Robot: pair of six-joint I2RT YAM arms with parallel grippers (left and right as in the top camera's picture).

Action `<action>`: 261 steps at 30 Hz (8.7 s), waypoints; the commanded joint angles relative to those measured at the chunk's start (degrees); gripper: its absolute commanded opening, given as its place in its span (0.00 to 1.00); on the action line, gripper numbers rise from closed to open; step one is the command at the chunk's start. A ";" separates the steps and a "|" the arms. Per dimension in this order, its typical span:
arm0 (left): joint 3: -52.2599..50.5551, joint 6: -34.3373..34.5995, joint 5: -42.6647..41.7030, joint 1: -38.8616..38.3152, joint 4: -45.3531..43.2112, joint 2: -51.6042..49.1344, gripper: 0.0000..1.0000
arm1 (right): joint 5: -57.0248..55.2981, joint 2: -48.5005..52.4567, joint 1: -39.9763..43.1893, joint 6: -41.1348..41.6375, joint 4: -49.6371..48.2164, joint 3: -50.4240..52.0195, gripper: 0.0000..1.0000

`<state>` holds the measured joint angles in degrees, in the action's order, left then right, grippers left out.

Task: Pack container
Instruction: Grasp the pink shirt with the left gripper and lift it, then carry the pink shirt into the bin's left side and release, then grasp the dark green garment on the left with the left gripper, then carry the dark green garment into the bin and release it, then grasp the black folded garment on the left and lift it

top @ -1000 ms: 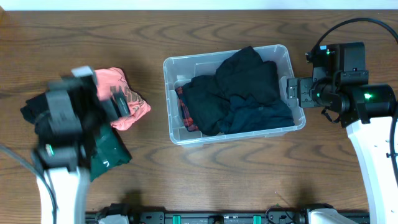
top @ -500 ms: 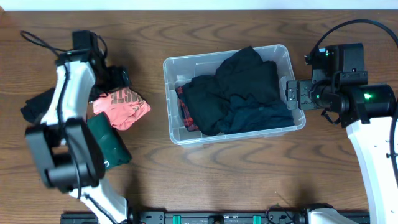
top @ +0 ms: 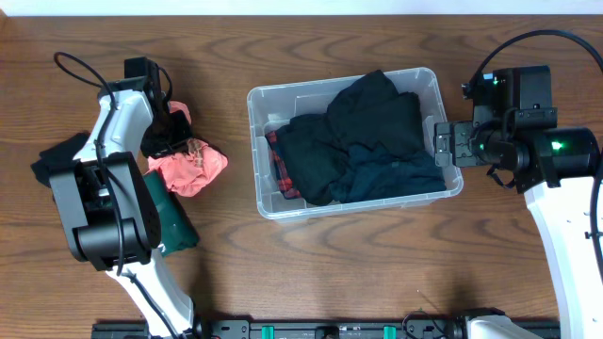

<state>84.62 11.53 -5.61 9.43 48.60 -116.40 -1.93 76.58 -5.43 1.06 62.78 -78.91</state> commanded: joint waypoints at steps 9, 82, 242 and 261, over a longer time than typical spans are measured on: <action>3.58 -0.48 0.37 -1.05 3.78 20.37 0.06 | -5.77 -7.30 4.79 0.83 -0.11 -0.26 0.99; 11.37 -0.02 4.24 -34.73 11.28 2.80 0.62 | -2.40 -12.70 10.29 0.74 0.83 -0.24 0.99; -10.01 -11.47 -8.50 37.73 -19.19 10.08 0.98 | -3.87 -7.26 10.29 0.57 3.17 0.04 0.99; -9.99 -11.67 -29.35 37.90 -21.27 -0.46 0.55 | -3.85 -7.04 10.29 0.55 3.02 0.04 0.99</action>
<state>74.87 0.32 -27.44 47.59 26.81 -115.90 -5.19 69.43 4.43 1.08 65.56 -78.91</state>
